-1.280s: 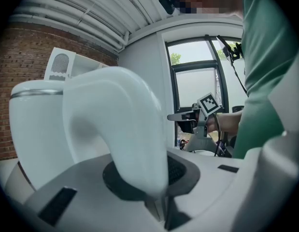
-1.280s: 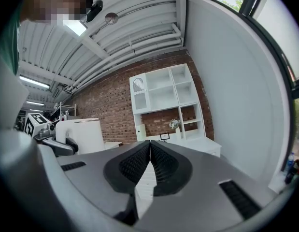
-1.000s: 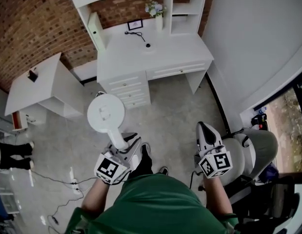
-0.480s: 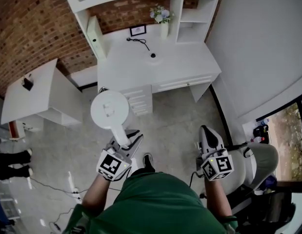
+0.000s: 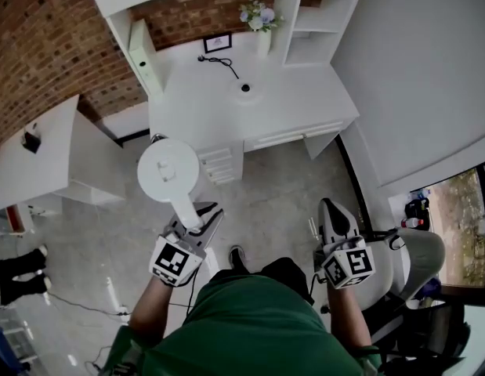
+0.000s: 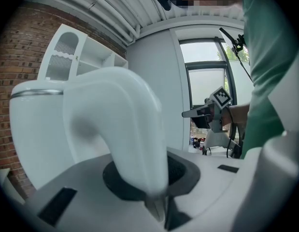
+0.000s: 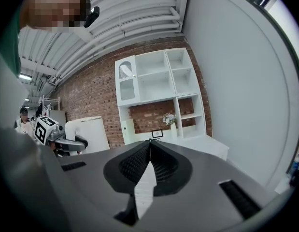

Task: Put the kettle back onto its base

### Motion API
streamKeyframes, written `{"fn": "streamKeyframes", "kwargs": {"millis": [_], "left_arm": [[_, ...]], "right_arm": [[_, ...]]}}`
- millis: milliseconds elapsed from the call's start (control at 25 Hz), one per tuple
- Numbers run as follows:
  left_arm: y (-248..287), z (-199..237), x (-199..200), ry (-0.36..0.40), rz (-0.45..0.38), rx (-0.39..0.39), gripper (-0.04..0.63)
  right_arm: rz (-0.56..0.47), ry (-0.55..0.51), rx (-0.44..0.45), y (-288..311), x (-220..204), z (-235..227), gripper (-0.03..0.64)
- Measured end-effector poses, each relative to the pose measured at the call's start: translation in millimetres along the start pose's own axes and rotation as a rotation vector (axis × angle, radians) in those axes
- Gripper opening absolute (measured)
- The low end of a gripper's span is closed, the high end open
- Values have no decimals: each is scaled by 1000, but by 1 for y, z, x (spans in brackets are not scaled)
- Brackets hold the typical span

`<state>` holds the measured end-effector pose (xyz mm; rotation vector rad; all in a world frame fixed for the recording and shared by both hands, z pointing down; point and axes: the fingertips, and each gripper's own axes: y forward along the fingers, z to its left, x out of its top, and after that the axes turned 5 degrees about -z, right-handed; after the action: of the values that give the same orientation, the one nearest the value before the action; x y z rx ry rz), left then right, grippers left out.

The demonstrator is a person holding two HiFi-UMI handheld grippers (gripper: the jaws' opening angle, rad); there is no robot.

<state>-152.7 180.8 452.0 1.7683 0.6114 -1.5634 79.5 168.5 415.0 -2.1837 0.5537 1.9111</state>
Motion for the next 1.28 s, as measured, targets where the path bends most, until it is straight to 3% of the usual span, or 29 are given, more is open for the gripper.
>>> {"fn": "streamKeyframes", "kwargs": {"millis": [400,880,1280], "left_arm": [[57,25,-6,-29,49,39,72],[173,40,42,-48,19,171,72],[235,41,58,-46,30,245,72]], "right_arm": [[39,67,57,58,-18,-49,21],[41,31,225,155,27,-150,21],[27,35,306,193,45,-208,21]]}}
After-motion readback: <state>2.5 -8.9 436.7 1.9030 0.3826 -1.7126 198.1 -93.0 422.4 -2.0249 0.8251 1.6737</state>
